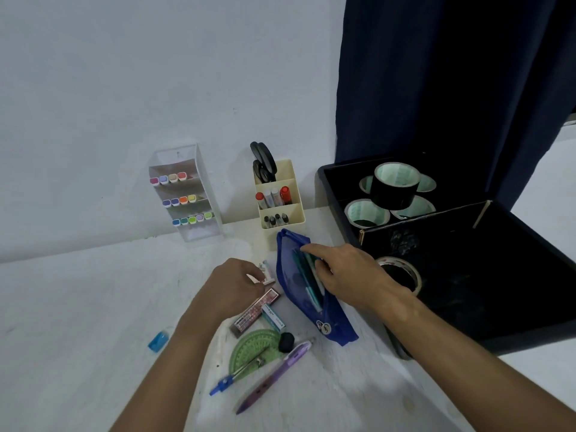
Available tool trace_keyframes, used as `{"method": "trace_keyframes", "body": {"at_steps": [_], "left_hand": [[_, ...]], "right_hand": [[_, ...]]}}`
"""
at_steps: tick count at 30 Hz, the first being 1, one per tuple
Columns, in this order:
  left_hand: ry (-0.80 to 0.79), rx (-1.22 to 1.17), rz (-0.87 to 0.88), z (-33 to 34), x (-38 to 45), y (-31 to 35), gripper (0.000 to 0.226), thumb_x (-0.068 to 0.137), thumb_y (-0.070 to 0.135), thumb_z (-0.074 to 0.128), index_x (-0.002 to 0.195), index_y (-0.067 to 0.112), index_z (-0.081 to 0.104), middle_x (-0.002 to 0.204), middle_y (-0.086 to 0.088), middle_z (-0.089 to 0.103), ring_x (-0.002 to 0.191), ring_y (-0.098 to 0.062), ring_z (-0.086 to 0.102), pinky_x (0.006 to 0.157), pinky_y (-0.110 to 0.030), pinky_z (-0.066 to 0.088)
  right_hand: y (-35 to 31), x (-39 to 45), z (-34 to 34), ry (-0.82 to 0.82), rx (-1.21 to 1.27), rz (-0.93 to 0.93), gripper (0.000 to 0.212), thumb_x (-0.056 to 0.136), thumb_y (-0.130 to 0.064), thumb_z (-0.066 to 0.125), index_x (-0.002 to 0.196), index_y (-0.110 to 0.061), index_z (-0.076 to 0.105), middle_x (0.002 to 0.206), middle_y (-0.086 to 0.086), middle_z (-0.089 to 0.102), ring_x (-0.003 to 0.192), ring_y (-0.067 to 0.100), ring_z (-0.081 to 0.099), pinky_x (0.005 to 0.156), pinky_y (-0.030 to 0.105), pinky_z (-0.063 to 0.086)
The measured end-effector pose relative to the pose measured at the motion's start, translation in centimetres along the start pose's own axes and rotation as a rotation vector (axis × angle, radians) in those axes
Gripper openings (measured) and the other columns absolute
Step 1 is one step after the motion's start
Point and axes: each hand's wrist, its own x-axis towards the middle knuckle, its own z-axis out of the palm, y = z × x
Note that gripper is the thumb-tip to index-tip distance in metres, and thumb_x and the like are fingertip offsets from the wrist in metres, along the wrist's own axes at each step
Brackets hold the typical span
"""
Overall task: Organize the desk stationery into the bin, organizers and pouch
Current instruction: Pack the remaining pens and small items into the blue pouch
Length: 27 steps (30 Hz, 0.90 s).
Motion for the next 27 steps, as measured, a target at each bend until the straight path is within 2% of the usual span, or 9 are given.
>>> {"method": "trace_keyframes", "body": {"at_steps": [4, 8, 15, 19, 21, 24, 27], "left_hand": [[-0.091, 0.101, 0.012, -0.1, -1.0, -1.0, 0.031, 0.08, 0.006, 0.06, 0.106, 0.02, 0.068, 0.095, -0.002, 0.068, 0.08, -0.012, 0.059, 0.071, -0.02, 0.043], [-0.154, 0.178, -0.003, 0.1, -1.9, -2.4, 0.036, 0.079, 0.008, 0.062, 0.113, 0.02, 0.063, 0.101, -0.002, 0.064, 0.083, -0.011, 0.057, 0.057, -0.012, 0.038], [-0.128, 0.182, -0.052, 0.7, -3.3, -3.8, 0.026, 0.083, 0.023, 0.067, 0.108, 0.023, 0.062, 0.094, 0.002, 0.063, 0.077, -0.009, 0.058, 0.061, -0.017, 0.044], [-0.031, 0.162, -0.096, 1.2, -3.3, -4.5, 0.034, 0.082, 0.03, 0.069, 0.113, 0.021, 0.059, 0.094, 0.003, 0.057, 0.077, -0.007, 0.051, 0.055, -0.013, 0.035], [-0.017, 0.151, -0.099, 1.5, -3.1, -4.4, 0.041, 0.083, 0.036, 0.067, 0.12, 0.023, 0.057, 0.104, 0.001, 0.057, 0.085, -0.01, 0.05, 0.061, -0.017, 0.037], [-0.029, 0.189, -0.08, 2.3, -2.9, -4.3, 0.048, 0.084, 0.04, 0.065, 0.128, 0.022, 0.055, 0.118, -0.002, 0.058, 0.095, -0.012, 0.052, 0.078, -0.02, 0.038], [-0.033, 0.248, -0.056, 2.6, -2.7, -4.1, 0.036, 0.086, 0.035, 0.062, 0.116, 0.015, 0.065, 0.106, -0.004, 0.066, 0.09, -0.015, 0.059, 0.075, -0.022, 0.044]], "right_hand": [[0.1, -0.1, 0.2, 0.0, -0.028, -0.018, 0.04, 0.098, -0.025, 0.038, 0.136, -0.029, 0.048, 0.104, 0.008, 0.069, 0.086, 0.025, 0.061, 0.077, 0.033, 0.048], [0.3, -0.1, 0.5, 0.0, -0.062, -0.044, 0.032, 0.097, -0.029, 0.039, 0.122, -0.024, 0.059, 0.1, 0.006, 0.07, 0.083, 0.025, 0.063, 0.073, 0.035, 0.051], [0.1, -0.1, 0.4, -0.019, -0.078, -0.038, 0.029, 0.098, -0.03, 0.04, 0.115, -0.022, 0.063, 0.096, 0.004, 0.069, 0.079, 0.023, 0.062, 0.07, 0.035, 0.052], [-0.1, -0.2, 0.4, -0.031, -0.063, -0.034, 0.027, 0.097, -0.03, 0.042, 0.111, -0.022, 0.063, 0.092, 0.004, 0.068, 0.076, 0.022, 0.06, 0.066, 0.033, 0.049], [-0.2, -0.2, 0.4, -0.009, -0.052, -0.019, 0.026, 0.096, -0.027, 0.043, 0.109, -0.019, 0.064, 0.09, 0.005, 0.068, 0.076, 0.022, 0.06, 0.068, 0.035, 0.051], [-0.3, -0.1, 0.3, 0.08, -0.075, -0.007, 0.025, 0.094, -0.021, 0.045, 0.104, -0.011, 0.066, 0.091, 0.009, 0.067, 0.085, 0.024, 0.056, 0.083, 0.041, 0.048], [-0.3, 0.0, 0.2, 0.098, -0.2, -0.005, 0.026, 0.093, -0.022, 0.044, 0.103, -0.013, 0.066, 0.094, 0.005, 0.065, 0.091, 0.022, 0.051, 0.087, 0.035, 0.035]]}}
